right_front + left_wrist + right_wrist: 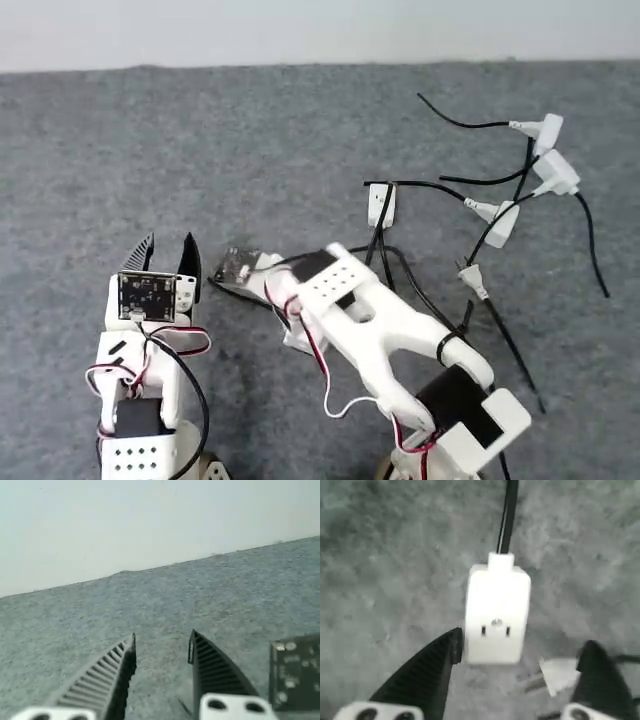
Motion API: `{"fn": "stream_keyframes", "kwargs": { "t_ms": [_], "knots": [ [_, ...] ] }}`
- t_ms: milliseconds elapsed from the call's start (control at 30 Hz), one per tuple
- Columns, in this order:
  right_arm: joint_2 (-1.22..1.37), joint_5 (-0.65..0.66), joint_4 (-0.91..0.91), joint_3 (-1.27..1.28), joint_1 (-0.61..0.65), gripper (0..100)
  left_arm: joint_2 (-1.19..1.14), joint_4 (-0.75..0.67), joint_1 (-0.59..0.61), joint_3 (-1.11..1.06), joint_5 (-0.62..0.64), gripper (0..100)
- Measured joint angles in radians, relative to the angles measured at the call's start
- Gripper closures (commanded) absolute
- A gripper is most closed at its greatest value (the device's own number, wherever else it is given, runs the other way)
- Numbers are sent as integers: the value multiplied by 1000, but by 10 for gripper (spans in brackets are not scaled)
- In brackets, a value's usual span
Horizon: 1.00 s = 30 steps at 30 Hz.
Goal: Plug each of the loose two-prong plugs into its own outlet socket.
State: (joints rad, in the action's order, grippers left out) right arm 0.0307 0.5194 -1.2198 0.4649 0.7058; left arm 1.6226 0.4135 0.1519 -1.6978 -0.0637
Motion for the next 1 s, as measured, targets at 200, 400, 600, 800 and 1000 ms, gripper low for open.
{"fn": "stream_keyframes", "kwargs": {
  "t_ms": [200, 400, 600, 800, 1000],
  "knots": [
    [-97, 3, -138, -121, -78, 627, 0, 0, 0, 0, 0, 834],
    [-275, -26, -183, -114, -190, 627, 0, 0, 0, 0, 0, 834],
    [-311, -137, -167, 71, -347, 627, 0, 0, -5, 0, 0, 835],
    [-319, -143, 20, 282, -436, 627, 0, 0, -41, 0, -44, 836],
    [-319, -150, 169, 347, -413, 627, 0, 0, -43, 0, -44, 836]
  ]
}}
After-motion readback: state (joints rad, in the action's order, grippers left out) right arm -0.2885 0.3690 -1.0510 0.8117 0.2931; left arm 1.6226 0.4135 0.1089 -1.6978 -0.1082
